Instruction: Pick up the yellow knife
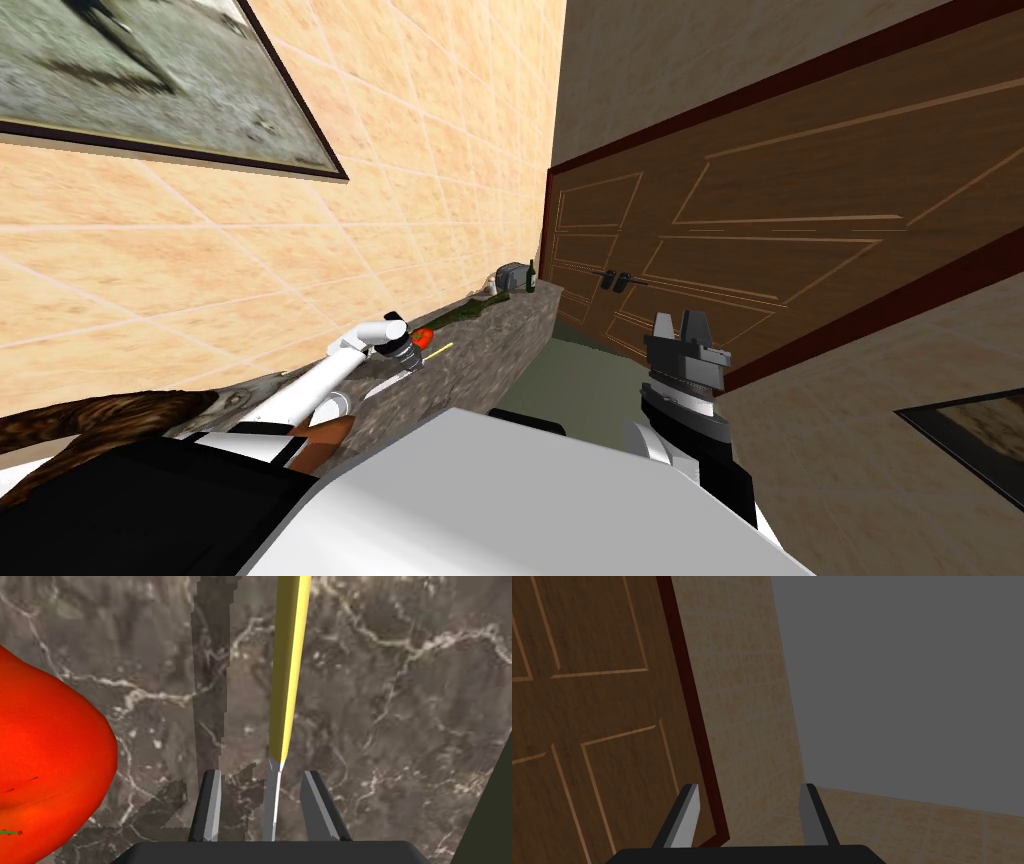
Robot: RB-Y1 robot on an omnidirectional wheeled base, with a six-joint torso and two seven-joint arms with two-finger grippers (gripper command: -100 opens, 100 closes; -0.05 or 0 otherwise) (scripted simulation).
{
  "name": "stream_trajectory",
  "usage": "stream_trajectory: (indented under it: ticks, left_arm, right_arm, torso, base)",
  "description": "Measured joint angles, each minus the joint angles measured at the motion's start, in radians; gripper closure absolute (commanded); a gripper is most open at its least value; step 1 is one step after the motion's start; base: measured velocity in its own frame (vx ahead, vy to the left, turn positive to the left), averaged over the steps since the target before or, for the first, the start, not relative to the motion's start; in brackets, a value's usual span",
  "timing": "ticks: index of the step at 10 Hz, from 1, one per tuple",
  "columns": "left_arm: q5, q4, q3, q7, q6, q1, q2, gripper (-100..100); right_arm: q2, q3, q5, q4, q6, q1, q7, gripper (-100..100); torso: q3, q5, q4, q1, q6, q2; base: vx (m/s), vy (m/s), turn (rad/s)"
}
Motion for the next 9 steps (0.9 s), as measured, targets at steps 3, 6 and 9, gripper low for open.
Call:
stream_trajectory:
  ticks: [3,6,9]
  left_arm:
    - [0.030,-0.051,-0.002,-0.008,0.018,-0.051,0.048,-100]
    - [0.016,-0.067,-0.012,0.007,0.056,-0.010,0.038,-100]
    - [0.020,-0.067,-0.001,0.030,0.068,0.002,0.040,-100]
  right_arm:
    - [0.000,0.000,0.000,0.000,0.000,0.000,0.000,0]
    - [0.000,0.000,0.000,0.000,0.000,0.000,0.000,0]
    - [0.000,0.000,0.000,0.000,0.000,0.000,0.000,0]
  torso:
    - [0.003,0.001,0.001,0.003,0.000,0.005]
    - [0.000,0.002,0.000,0.007,0.000,-0.001]
    - [-0.001,0.001,-0.001,0.003,0.000,-0.003]
  base:
    - [-0.105,0.032,0.074]
    - [-0.013,0.083,-0.039]
    - [0.023,-0.003,0.033]
